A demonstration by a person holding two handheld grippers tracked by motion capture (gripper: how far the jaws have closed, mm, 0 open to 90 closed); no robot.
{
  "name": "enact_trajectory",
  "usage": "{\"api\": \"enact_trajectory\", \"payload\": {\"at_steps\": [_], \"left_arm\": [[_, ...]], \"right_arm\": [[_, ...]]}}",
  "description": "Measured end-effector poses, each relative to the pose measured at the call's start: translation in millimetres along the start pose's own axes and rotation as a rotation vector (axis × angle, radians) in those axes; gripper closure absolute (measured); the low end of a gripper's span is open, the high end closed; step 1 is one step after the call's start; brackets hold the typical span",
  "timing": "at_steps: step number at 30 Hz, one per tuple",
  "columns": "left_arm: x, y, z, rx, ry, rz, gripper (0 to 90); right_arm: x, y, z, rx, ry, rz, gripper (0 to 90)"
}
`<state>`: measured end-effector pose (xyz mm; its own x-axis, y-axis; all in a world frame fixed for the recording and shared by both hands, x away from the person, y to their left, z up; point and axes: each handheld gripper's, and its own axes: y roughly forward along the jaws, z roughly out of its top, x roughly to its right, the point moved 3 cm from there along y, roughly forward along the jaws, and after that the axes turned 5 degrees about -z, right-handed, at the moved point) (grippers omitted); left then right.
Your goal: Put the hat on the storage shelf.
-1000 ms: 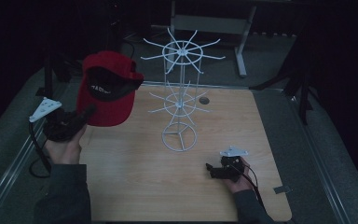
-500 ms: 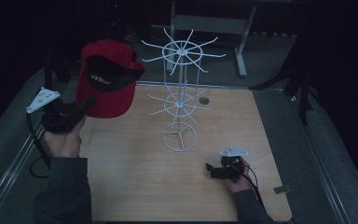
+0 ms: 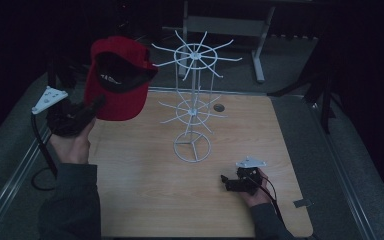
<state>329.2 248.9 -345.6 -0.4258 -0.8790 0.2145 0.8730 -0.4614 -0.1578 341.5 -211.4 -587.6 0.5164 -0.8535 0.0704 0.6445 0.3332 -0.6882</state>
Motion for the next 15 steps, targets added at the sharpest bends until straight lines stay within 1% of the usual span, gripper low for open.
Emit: {"api": "enact_trajectory", "payload": {"at_steps": [4, 7, 15], "left_arm": [[2.6, 0.9, 2.9, 0.007, 0.009, 0.006, 85.5], [4.0, 2.2, 5.1, 0.011, 0.011, 0.000, 85.4], [5.9, 3.5, 9.1, 0.026, 0.005, -0.002, 85.4]], "right_arm": [[0.0, 0.0, 0.0, 0.001, 0.000, 0.000, 14.7], [0.0, 0.0, 0.0, 0.000, 0.000, 0.000, 14.7], [-0.1, -0.1, -0.1, 0.000, 0.000, 0.001, 14.7]]}}
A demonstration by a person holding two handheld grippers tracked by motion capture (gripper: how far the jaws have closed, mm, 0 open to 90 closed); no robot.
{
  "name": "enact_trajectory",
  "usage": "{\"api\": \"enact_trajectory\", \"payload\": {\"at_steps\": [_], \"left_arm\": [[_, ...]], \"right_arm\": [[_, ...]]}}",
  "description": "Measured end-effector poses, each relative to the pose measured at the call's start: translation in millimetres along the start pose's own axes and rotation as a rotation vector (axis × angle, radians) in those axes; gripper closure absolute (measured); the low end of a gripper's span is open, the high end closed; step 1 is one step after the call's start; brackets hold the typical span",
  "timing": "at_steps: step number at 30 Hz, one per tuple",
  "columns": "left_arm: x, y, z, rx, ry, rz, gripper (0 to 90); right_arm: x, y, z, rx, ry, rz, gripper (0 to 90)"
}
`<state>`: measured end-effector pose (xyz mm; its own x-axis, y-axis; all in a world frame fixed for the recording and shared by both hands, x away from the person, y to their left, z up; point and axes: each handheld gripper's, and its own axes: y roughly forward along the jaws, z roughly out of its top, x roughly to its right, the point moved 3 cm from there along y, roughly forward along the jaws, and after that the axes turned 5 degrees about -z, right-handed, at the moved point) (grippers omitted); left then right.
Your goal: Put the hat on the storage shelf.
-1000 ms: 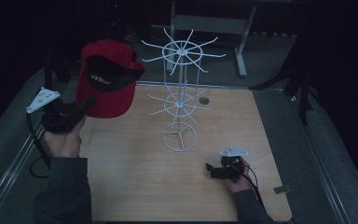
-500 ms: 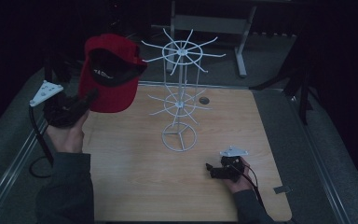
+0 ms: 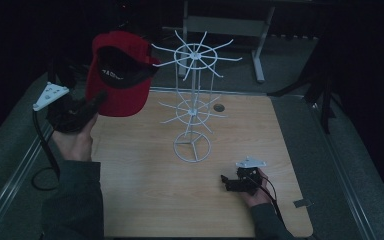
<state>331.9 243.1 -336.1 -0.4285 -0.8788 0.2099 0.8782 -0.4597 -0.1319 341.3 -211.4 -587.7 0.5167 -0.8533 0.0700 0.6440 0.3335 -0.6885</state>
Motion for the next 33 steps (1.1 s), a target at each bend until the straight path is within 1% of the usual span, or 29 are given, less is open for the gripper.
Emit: {"api": "enact_trajectory", "payload": {"at_steps": [8, 12, 16, 18, 26, 30, 33], "left_arm": [[1.7, -1.5, 6.1, 0.017, -0.002, -0.006, 85.5], [4.2, -4.0, 10.2, 0.038, -0.008, -0.014, 85.5], [5.7, -4.1, 12.6, 0.042, -0.004, -0.019, 85.5], [6.7, -3.8, 14.0, 0.048, -0.010, -0.031, 85.5], [9.8, -2.4, 17.2, 0.056, -0.009, -0.040, 85.5], [11.1, -2.7, 20.5, 0.068, -0.006, -0.042, 85.5], [12.4, -2.9, 24.8, 0.086, -0.009, -0.044, 85.5]], "right_arm": [[0.0, 0.0, 0.0, 0.000, 0.000, 0.000, 14.7], [0.0, 0.0, 0.0, 0.000, 0.000, 0.000, 14.7], [0.1, -0.1, 0.0, -0.001, -0.001, 0.000, 14.7], [0.0, -0.1, 0.0, -0.001, 0.000, 0.001, 14.7], [-0.1, -0.2, -0.1, -0.001, -0.001, 0.001, 14.7], [-0.1, -0.1, -0.1, -0.001, 0.001, 0.001, 14.7], [-0.1, -0.1, -0.1, -0.001, 0.000, 0.001, 14.7]]}}
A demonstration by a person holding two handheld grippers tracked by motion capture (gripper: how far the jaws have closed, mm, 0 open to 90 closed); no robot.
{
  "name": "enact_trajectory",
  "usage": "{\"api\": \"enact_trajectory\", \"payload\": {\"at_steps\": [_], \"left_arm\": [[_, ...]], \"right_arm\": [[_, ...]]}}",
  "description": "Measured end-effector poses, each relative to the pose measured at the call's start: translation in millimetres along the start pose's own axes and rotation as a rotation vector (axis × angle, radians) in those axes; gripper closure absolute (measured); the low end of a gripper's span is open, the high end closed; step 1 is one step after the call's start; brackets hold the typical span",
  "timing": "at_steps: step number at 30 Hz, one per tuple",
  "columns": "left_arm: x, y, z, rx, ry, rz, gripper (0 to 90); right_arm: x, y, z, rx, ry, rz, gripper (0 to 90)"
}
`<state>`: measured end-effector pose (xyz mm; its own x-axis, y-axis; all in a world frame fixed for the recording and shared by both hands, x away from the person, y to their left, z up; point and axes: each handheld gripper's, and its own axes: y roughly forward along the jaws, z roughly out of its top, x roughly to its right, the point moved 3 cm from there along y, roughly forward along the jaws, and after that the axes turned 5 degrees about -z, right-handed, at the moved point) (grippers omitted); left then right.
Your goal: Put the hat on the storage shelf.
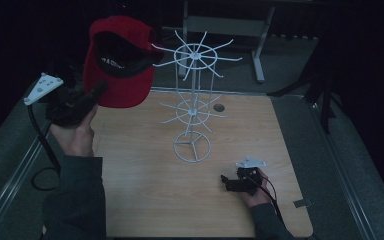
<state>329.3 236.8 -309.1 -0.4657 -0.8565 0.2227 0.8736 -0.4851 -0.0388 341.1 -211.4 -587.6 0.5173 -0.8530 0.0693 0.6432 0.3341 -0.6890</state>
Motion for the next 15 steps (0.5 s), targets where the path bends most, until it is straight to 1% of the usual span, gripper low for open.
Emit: {"api": "enact_trajectory", "payload": {"at_steps": [5, 6, 10, 11, 13, 15], "left_arm": [[-0.4, 0.4, 3.0, 0.014, -0.010, 0.003, 85.5], [-0.5, -0.2, 3.8, 0.027, -0.021, 0.005, 85.5], [0.5, -3.2, 5.9, 0.050, -0.032, -0.009, 85.5], [0.5, -3.2, 5.9, 0.050, -0.032, -0.009, 85.5], [2.4, -5.5, 7.7, 0.061, -0.029, -0.025, 85.5], [3.1, -6.0, 8.3, 0.064, -0.028, -0.029, 85.5]], "right_arm": [[0.0, 0.0, 0.0, 0.000, 0.000, 0.000, 14.7], [0.0, 0.0, 0.0, 0.000, 0.000, 0.000, 14.7], [0.0, 0.0, 0.0, 0.000, 0.000, 0.000, 14.7], [0.0, 0.0, 0.0, 0.000, 0.000, 0.000, 14.7], [0.1, 0.0, 0.0, 0.000, -0.001, 0.000, 14.7], [0.1, 0.0, 0.0, 0.000, -0.001, 0.000, 14.7]]}}
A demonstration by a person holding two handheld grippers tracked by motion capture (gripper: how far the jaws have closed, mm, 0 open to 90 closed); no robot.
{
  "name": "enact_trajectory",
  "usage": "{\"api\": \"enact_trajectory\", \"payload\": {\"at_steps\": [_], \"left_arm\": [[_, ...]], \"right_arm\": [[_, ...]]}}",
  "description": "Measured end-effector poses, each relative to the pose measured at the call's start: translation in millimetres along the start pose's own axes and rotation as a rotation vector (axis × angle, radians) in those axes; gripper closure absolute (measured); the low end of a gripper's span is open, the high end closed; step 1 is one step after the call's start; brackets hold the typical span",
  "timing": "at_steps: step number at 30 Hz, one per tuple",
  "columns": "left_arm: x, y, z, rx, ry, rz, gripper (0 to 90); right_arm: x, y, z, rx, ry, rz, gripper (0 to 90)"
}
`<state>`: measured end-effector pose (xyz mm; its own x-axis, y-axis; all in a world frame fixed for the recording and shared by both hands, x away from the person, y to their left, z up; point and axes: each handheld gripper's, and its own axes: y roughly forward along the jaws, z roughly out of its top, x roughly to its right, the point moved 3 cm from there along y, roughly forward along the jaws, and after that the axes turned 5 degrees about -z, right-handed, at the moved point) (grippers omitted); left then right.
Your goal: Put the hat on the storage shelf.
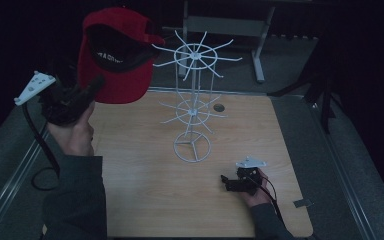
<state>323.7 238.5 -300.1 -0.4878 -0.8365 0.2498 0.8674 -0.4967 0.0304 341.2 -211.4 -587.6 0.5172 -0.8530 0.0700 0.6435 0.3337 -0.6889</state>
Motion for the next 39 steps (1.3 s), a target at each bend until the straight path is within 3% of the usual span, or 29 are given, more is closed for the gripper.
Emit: {"api": "enact_trajectory", "payload": {"at_steps": [10, 14, 15, 18, 23, 29, 33, 39], "left_arm": [[0.7, -6.5, -5.9, -0.001, 0.002, -0.013, 85.5], [-1.6, -13.5, -15.9, -0.013, 0.006, -0.018, 85.4], [-0.3, -15.6, -22.7, -0.030, 0.035, 0.007, 85.4], [-1.2, -17.2, -34.4, -0.039, 0.060, 0.021, 85.3], [-10.0, -17.2, -56.2, -0.063, 0.015, 0.030, 85.3], [-13.8, -15.6, -82.5, -0.104, -0.001, 0.024, 85.3], [-14.6, -14.7, -103.3, -0.129, 0.009, 0.012, 85.2], [-10.9, -17.4, -124.0, -0.105, 0.038, -0.014, 85.3]], "right_arm": [[0.0, 0.0, 0.0, 0.000, 0.000, 0.000, 14.7], [0.1, 0.0, 0.0, 0.000, -0.001, 0.000, 14.7], [0.0, 0.0, 0.0, 0.000, 0.000, 0.001, 14.7], [0.0, 0.0, 0.0, 0.000, 0.000, 0.000, 14.7], [0.1, 0.1, 0.1, 0.001, -0.001, 0.000, 14.7], [0.1, 0.2, 0.2, 0.002, -0.001, 0.001, 14.7], [0.2, 0.2, 0.2, 0.001, -0.002, 0.001, 14.7], [0.1, 0.3, 0.2, 0.002, -0.001, 0.000, 14.7]]}}
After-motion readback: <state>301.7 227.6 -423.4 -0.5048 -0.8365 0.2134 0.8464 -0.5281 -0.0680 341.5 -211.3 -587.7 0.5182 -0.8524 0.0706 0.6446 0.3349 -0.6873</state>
